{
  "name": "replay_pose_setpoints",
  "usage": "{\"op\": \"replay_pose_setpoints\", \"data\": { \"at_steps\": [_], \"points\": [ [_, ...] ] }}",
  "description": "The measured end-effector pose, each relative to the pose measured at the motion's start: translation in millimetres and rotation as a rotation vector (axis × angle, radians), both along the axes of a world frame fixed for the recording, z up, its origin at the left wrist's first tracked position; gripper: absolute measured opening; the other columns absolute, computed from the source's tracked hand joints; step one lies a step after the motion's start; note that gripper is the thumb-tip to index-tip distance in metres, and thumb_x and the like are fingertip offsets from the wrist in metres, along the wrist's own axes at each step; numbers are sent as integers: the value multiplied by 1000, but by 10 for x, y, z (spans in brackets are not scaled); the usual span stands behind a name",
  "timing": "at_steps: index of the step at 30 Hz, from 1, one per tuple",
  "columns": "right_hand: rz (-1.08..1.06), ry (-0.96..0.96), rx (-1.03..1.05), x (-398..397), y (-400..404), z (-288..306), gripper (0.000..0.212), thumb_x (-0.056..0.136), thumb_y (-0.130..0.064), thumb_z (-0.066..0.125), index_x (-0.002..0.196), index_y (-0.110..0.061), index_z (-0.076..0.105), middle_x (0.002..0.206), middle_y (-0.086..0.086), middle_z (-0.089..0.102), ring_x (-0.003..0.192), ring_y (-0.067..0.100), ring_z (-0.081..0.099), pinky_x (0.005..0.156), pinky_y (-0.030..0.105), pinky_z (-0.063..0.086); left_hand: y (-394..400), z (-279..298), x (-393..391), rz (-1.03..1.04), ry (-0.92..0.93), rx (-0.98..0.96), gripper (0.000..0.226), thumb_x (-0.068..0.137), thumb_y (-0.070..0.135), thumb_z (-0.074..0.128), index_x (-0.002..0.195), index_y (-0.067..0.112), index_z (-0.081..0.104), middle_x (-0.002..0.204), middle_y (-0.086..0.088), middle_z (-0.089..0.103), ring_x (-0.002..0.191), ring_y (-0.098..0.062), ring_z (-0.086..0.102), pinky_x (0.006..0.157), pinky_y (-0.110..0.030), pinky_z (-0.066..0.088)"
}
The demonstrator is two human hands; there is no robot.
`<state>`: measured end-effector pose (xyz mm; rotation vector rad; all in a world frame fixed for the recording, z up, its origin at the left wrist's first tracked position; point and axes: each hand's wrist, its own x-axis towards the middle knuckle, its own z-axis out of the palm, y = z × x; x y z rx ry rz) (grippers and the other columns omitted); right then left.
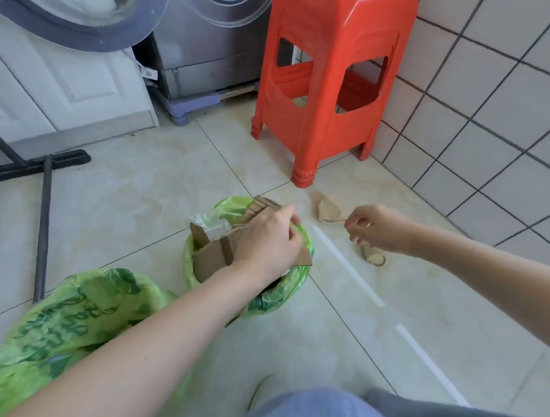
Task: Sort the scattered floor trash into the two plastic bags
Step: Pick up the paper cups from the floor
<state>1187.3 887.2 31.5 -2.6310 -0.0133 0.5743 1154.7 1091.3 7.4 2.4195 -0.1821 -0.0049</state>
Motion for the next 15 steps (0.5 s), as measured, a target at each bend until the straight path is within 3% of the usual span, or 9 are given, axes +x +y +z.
{"op": "replay_pose_setpoints", "data": {
  "at_steps": [2,4,10,15],
  "points": [
    [-49,-3,8,52,-242,-160,20,90,-14,49,101,-10,65,86,-1,70,87,19,66,74,28,53,-284,-75,167,-46,2,49,20,85,16,50,102,21,58,88,5,67,88,-20,56,70,-30,42],
    [-87,-6,2,110,-495,-343,20,89,-14,49,100,-11,66,85,-2,68,91,20,65,81,34,54,-560,-195,348,-77,55,49,21,84,13,49,102,19,59,90,2,67,90,-22,56,71,-32,44],
    [-159,5,-87,299,-1183,-976,26,94,-24,46,111,-12,62,112,7,64,107,25,56,85,31,47,-1205,-706,997,-157,203,99,18,82,12,53,98,13,61,98,-10,66,97,-31,59,83,-36,50],
    [-229,30,-68,440,-1620,-1575,35,94,-28,51,125,-10,52,123,11,56,112,25,52,83,28,41,-1594,-1169,1572,-241,331,306,38,85,23,60,120,11,52,127,-13,54,118,-34,50,96,-37,44]
  ]
}}
